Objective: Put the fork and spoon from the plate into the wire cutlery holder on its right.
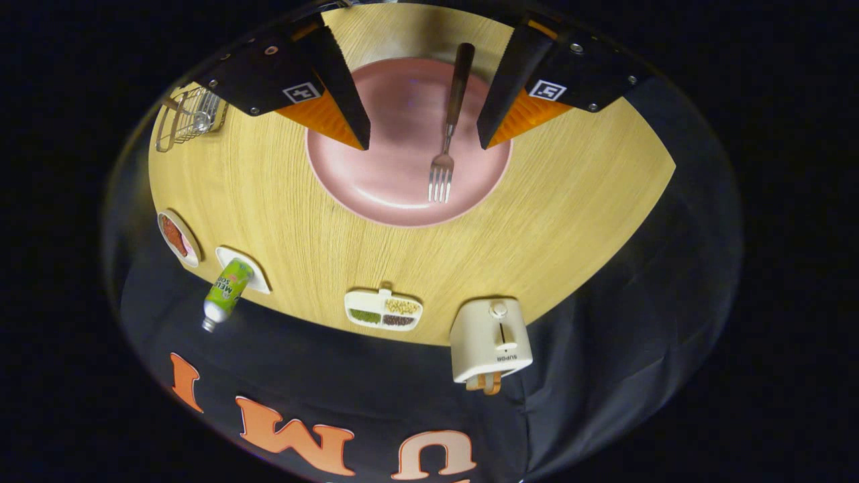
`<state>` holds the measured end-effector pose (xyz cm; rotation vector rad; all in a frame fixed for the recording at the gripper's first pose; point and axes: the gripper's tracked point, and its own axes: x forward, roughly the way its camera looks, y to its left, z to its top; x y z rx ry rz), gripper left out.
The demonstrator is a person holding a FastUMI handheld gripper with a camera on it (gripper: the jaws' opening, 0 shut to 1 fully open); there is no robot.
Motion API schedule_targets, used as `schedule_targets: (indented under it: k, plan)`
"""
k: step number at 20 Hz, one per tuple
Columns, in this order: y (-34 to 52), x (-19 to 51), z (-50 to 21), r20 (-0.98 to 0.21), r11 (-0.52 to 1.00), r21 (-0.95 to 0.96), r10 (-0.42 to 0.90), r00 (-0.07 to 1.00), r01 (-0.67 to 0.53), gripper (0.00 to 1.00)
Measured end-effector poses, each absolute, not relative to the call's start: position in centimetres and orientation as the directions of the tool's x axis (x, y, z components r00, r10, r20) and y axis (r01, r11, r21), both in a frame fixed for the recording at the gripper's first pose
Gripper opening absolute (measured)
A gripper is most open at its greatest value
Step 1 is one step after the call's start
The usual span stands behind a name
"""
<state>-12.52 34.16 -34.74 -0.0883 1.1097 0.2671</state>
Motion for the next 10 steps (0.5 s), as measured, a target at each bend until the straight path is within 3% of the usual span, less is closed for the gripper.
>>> schedule_targets:
  k: [2, 10]
  plan:
    - [34.5, -13.3, -36.0, -0.921, 0.957, 0.074, 0.173, 0.349, -0.280, 0.95]
    - [34.8, -15.1, -38.9, -0.977, 0.936, 0.047, 0.116, 0.180, -0.348, 0.58]
